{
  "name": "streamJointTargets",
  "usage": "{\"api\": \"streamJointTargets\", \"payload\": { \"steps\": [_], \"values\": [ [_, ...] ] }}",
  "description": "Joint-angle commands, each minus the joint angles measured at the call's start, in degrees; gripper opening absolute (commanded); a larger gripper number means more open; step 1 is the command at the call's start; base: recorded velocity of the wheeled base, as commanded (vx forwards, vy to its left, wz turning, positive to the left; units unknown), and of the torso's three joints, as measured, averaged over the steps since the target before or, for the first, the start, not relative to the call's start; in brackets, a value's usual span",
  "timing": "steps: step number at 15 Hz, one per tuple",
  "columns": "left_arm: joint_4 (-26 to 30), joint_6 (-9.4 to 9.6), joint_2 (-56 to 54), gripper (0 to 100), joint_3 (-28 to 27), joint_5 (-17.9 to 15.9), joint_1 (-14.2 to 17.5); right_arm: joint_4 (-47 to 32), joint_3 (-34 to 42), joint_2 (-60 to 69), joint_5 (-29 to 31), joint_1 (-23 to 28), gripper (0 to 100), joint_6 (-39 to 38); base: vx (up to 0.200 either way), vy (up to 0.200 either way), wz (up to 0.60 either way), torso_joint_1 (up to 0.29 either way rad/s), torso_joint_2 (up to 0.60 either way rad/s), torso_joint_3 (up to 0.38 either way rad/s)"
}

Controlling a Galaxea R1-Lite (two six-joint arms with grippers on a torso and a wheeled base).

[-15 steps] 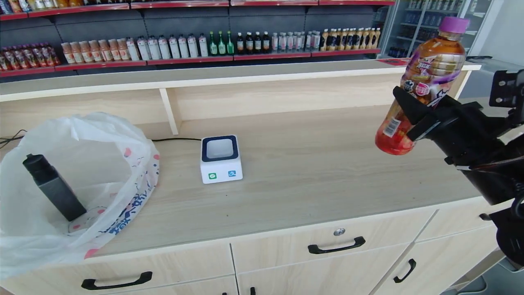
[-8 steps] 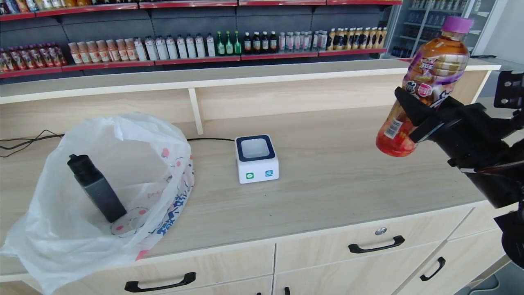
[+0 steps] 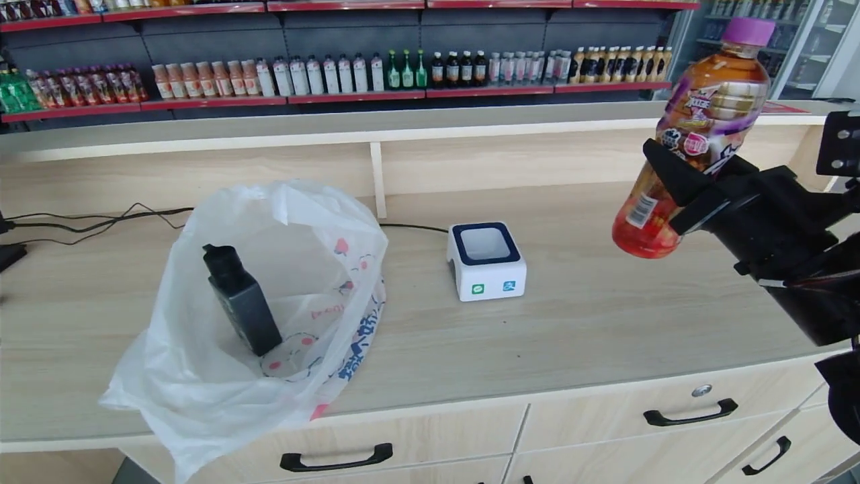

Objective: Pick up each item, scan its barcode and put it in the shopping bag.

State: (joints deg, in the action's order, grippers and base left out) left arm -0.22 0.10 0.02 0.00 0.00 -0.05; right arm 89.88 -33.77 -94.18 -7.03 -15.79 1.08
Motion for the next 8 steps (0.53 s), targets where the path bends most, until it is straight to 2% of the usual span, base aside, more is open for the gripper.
{"api": "streamJointTargets", "payload": {
  "steps": [1, 6, 7, 8],
  "values": [
    [0.0, -0.01, 0.1, 100, 0.0, 0.0, 0.0, 0.1, 0.5, 1.2, 0.0, 0.1, 0, 0.1, 0.0, 0.0, 0.6, 0.002, 0.0, -0.002],
    [0.0, -0.01, 0.1, 100, 0.0, 0.0, 0.1, 0.1, -1.1, 2.3, -0.1, -3.6, 0, -1.8, 0.0, 0.0, 0.0, 0.0, 0.0, 0.0],
    [0.0, 0.08, 0.1, 100, 0.0, 0.0, 0.1, 0.1, -1.1, 1.5, -0.1, -8.2, 0, -7.9, 0.0, 0.0, 0.0, 0.0, 0.0, 0.0],
    [0.0, 0.08, 0.0, 100, 0.0, 0.0, 0.0, 0.1, -1.5, 1.8, -0.7, -9.2, 0, -11.0, 0.0, 0.0, 0.0, 0.0, 0.0, 0.0]
  ]
}}
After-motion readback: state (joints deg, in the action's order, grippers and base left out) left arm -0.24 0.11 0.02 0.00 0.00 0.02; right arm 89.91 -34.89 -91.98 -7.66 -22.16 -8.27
